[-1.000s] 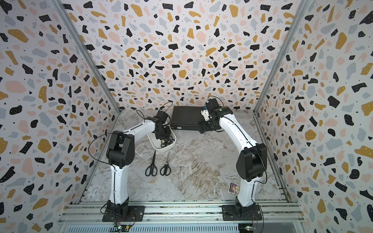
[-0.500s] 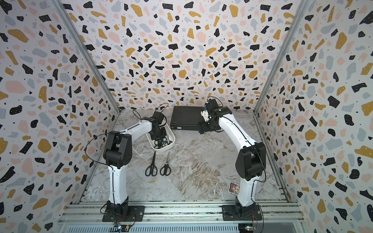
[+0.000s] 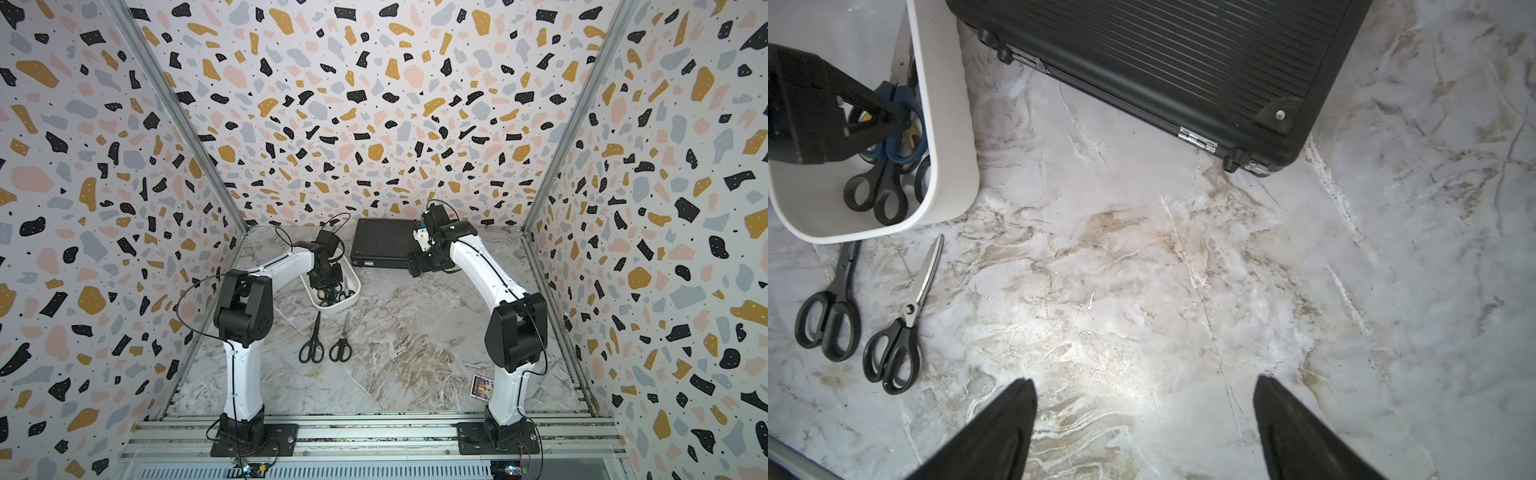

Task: Take the scissors out of the storage box
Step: Pick up the scissors from the storage box, then place the scissors at the center of the board.

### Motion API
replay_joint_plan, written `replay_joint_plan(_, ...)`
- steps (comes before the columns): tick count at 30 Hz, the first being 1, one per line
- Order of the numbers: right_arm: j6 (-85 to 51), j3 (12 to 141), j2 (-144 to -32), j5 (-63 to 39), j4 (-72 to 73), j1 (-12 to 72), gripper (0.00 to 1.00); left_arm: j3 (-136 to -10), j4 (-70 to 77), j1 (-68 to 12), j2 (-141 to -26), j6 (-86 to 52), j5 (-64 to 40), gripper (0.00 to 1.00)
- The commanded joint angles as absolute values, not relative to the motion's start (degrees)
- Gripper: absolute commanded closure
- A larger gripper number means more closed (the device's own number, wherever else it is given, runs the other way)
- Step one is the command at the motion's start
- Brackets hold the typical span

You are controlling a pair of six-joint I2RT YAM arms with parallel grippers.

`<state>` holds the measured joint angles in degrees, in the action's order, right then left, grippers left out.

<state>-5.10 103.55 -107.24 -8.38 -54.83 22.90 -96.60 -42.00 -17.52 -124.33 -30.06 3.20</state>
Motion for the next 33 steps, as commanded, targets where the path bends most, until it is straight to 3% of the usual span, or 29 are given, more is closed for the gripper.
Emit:
replay_joint_plan(1, -5.04, 103.69, -106.18, -8.35, -55.02, 23.12, 0.13, -97.32, -49.20, -17.46, -127.08, -27.35, 5.92, 0.98)
replay_joint_plan(13, -4.68, 104.11, -105.67, -8.12, -54.93, 23.12, 0.13, -98.39, -44.36, -18.44, -111.89, -27.72, 0.17, 1.00)
replay_joint_plan(19, -4.34, 104.06, -104.65, -5.92, -54.93, 23.12, 0.12, -92.46, -43.98, -20.67, -102.01, -29.01, -3.56, 1.00)
replay_joint_plan(28, -7.43, 100.80, -99.19, -0.04, -55.07, 22.41, 0.12, -74.78, -41.58, -34.06, -85.44, -36.06, -6.64, 1.00)
replay_joint_plan(33, -9.26, 96.54, -95.71, 0.07, -55.02, 22.41, 0.13, -64.45, -38.92, -41.27, -82.62, -38.34, -5.34, 1.00)
